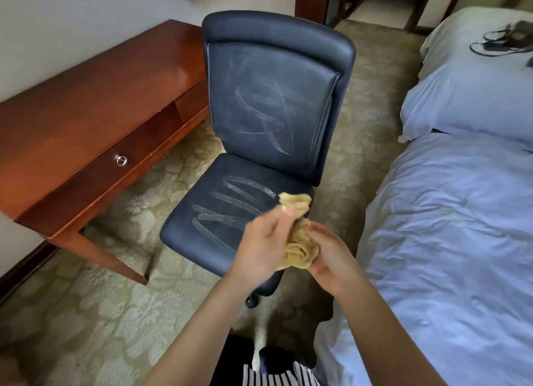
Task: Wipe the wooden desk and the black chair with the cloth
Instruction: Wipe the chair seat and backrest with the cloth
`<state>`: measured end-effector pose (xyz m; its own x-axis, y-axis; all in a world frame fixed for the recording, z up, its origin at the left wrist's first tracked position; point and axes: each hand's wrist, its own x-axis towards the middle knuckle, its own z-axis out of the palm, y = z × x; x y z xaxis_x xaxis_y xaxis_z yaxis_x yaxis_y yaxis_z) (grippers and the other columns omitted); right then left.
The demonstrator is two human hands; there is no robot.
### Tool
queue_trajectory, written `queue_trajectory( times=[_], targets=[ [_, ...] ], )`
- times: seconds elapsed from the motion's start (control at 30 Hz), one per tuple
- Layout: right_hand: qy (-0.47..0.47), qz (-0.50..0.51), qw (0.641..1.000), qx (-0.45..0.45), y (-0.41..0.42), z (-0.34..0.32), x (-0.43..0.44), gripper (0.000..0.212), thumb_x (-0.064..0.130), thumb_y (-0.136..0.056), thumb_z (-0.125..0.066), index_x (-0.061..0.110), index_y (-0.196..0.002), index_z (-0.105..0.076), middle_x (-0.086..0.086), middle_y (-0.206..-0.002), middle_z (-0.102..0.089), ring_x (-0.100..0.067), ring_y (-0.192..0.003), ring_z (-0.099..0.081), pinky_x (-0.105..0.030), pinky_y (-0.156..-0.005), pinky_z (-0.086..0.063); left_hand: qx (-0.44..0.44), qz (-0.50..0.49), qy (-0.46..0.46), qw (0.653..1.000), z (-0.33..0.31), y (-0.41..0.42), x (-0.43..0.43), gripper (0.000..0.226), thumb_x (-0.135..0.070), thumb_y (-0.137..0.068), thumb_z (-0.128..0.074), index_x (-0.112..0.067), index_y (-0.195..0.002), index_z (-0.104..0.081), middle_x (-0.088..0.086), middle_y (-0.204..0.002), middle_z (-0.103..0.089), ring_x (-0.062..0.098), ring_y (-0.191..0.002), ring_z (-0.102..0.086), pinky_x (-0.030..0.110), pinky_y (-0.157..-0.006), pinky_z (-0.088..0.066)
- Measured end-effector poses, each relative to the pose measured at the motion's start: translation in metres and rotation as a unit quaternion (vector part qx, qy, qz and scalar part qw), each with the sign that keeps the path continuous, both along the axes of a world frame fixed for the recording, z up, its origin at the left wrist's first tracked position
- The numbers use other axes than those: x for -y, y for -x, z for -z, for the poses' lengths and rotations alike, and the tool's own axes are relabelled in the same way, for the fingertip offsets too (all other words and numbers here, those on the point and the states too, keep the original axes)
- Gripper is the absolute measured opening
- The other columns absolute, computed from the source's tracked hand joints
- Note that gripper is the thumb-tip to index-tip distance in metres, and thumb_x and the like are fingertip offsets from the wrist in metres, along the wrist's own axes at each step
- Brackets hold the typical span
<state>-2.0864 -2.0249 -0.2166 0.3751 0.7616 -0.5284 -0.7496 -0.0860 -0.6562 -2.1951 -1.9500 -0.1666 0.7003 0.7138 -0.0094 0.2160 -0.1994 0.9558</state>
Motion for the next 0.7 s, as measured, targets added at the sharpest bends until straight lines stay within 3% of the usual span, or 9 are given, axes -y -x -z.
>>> queue_trajectory(
  times=[0.03, 0.1, 0.17, 0.23, 0.3, 0.37, 0.43, 0.5, 0.7],
  targets=[
    [-0.018, 0.005, 1.0, -0.018, 0.002, 0.0, -0.002, 0.025, 0.015, -0.096, -0.044, 0.002, -0.108, -0.06, -0.015, -0.097, -0.065, -0.021, -0.081, -0.066, -0.032, -0.068, -0.056, -0.028, 0.064, -0.064, 0.995, 0.004, 0.0, 0.006, 0.036, -0.026, -0.102, -0.04, -0.006, -0.108, -0.069, 0.005, -0.106, -0.07, 0.017, -0.102, -0.062, 0.038, -0.095, -0.047],
    [-0.044, 0.029, 0.995, -0.086, 0.002, 0.002, -0.003, 0.033, 0.027, -0.098, -0.037, 0.006, -0.101, -0.062, -0.011, -0.092, -0.067, -0.019, -0.08, -0.067, -0.028, -0.07, -0.056, -0.088, 0.136, -0.207, 0.965, 0.01, 0.0, 0.015, 0.039, -0.039, -0.097, -0.039, -0.02, -0.112, -0.07, -0.006, -0.114, -0.068, 0.01, -0.11, -0.056, 0.036, -0.1, -0.04],
    [-0.067, 0.047, 0.982, -0.168, 0.001, 0.006, -0.002, 0.056, 0.049, -0.098, -0.03, 0.009, -0.099, -0.069, -0.011, -0.093, -0.07, -0.021, -0.083, -0.069, -0.032, -0.073, -0.055, -0.045, 0.085, -0.21, 0.973, 0.01, 0.004, 0.016, 0.037, -0.044, -0.093, -0.043, -0.024, -0.108, -0.071, -0.012, -0.11, -0.068, 0.001, -0.107, -0.056, 0.029, -0.098, -0.041],
    [-0.075, 0.04, 0.98, -0.181, 0.002, 0.009, -0.002, 0.068, 0.061, -0.092, -0.03, 0.009, -0.108, -0.07, -0.012, -0.107, -0.069, -0.024, -0.092, -0.069, -0.035, -0.079, -0.053, 0.005, -0.054, -0.118, 0.991, 0.01, 0.009, 0.01, 0.026, -0.036, -0.093, -0.054, -0.024, -0.111, -0.069, -0.012, -0.111, -0.066, -0.001, -0.108, -0.056, 0.024, -0.096, -0.042],
    [-0.09, 0.022, 0.982, -0.166, 0.009, 0.009, -0.004, 0.063, 0.058, -0.088, -0.041, 0.009, -0.124, -0.06, -0.012, -0.121, -0.064, -0.025, -0.104, -0.065, -0.036, -0.085, -0.053, -0.062, -0.177, 0.001, 0.982, 0.009, 0.014, -0.004, 0.033, -0.033, -0.091, -0.06, -0.025, -0.123, -0.06, -0.008, -0.123, -0.059, 0.007, -0.117, -0.052, 0.025, -0.099, -0.039],
    [-0.106, 0.0, 0.984, -0.145, 0.019, 0.009, -0.012, 0.053, 0.043, -0.088, -0.05, 0.01, -0.129, -0.054, -0.013, -0.127, -0.06, -0.026, -0.111, -0.062, -0.036, -0.084, -0.054, -0.151, -0.178, 0.209, 0.95, 0.011, 0.023, -0.019, 0.048, -0.037, -0.088, -0.064, -0.019, -0.13, -0.052, -0.001, -0.129, -0.056, 0.016, -0.12, -0.052, 0.028, -0.095, -0.039],
    [-0.092, -0.03, 0.987, -0.125, 0.028, 0.014, -0.019, 0.051, 0.03, -0.084, -0.056, 0.01, -0.131, -0.051, -0.013, -0.126, -0.061, -0.026, -0.114, -0.06, -0.036, -0.082, -0.054, -0.12, -0.124, 0.377, 0.91, 0.017, 0.037, -0.03, 0.043, -0.034, -0.087, -0.065, -0.009, -0.121, -0.058, 0.007, -0.12, -0.065, 0.022, -0.112, -0.061, 0.035, -0.096, -0.045],
    [-0.063, -0.051, 0.99, -0.118, 0.037, 0.021, -0.025, 0.056, 0.024, -0.079, -0.062, 0.01, -0.132, -0.049, -0.012, -0.125, -0.061, -0.026, -0.114, -0.06, -0.037, -0.081, -0.053, -0.07, -0.122, 0.433, 0.89, 0.025, 0.05, -0.037, 0.031, -0.026, -0.087, -0.065, -0.008, -0.112, -0.064, 0.011, -0.11, -0.07, 0.025, -0.104, -0.065, 0.038, -0.095, -0.049],
    [0.024, -0.068, 0.988, -0.135, 0.068, 0.054, -0.041, 0.05, 0.021, -0.075, -0.066, 0.009, -0.123, -0.057, -0.013, -0.118, -0.066, -0.03, -0.106, -0.064, -0.047, -0.086, -0.053, -0.142, -0.143, 0.181, 0.963, 0.049, 0.069, -0.063, 0.026, -0.004, -0.084, -0.067, -0.01, -0.109, -0.066, -0.003, -0.088, -0.065, 0.011, -0.081, -0.06, 0.022, -0.072, -0.05]
  ],
)
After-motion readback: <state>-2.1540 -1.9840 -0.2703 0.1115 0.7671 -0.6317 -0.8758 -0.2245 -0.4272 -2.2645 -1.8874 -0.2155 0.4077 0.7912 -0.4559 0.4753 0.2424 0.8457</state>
